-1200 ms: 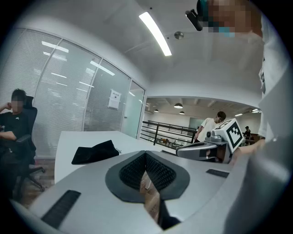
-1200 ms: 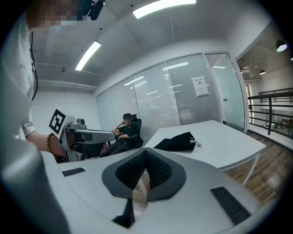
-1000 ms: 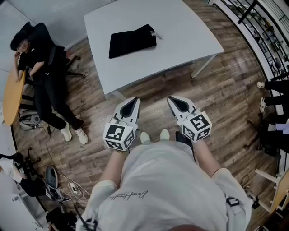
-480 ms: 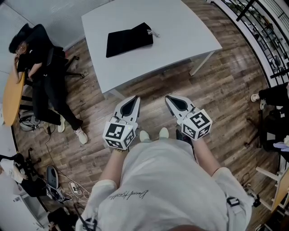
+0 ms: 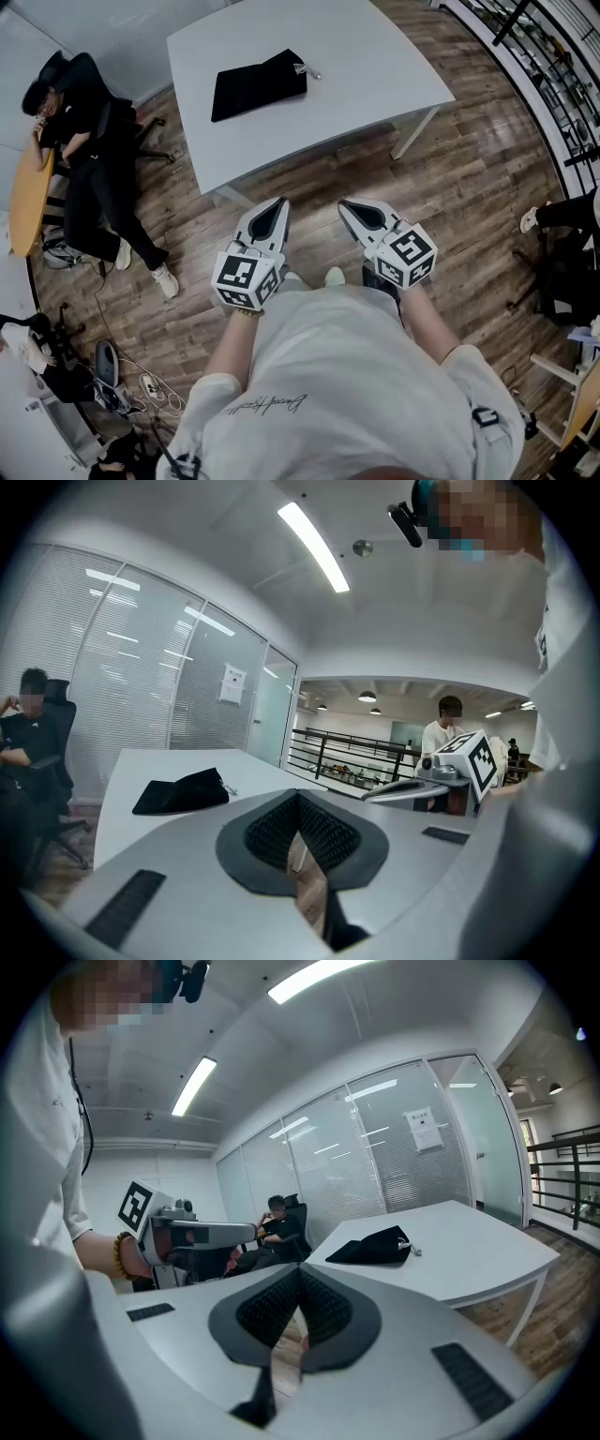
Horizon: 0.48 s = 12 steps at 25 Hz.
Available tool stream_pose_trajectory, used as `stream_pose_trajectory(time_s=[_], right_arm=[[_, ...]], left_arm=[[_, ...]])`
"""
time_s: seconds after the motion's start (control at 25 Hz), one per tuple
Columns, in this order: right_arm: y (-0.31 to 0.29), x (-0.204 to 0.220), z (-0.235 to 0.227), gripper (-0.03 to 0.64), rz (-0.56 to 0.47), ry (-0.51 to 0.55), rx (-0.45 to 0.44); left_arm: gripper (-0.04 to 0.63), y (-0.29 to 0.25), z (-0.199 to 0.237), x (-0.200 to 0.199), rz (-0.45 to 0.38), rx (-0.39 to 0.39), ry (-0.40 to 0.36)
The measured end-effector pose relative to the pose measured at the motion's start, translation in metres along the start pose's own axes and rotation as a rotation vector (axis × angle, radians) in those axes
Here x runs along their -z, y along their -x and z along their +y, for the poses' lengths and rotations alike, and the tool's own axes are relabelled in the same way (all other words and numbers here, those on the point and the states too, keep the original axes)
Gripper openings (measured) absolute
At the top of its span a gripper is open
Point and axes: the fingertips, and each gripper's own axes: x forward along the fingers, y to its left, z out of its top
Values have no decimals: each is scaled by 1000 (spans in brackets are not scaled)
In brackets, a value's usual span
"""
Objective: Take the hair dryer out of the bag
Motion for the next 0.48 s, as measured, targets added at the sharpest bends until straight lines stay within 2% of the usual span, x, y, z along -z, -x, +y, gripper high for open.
stream_pose_trajectory(time_s=[0.24, 0.48], right_arm=[[11, 6, -13, 23, 3, 5, -12], [2, 3, -22, 23, -5, -4, -1]], left_arm=[[12, -4, -8, 1, -16, -27, -9], [12, -10, 1, -1, -23, -48, -7]])
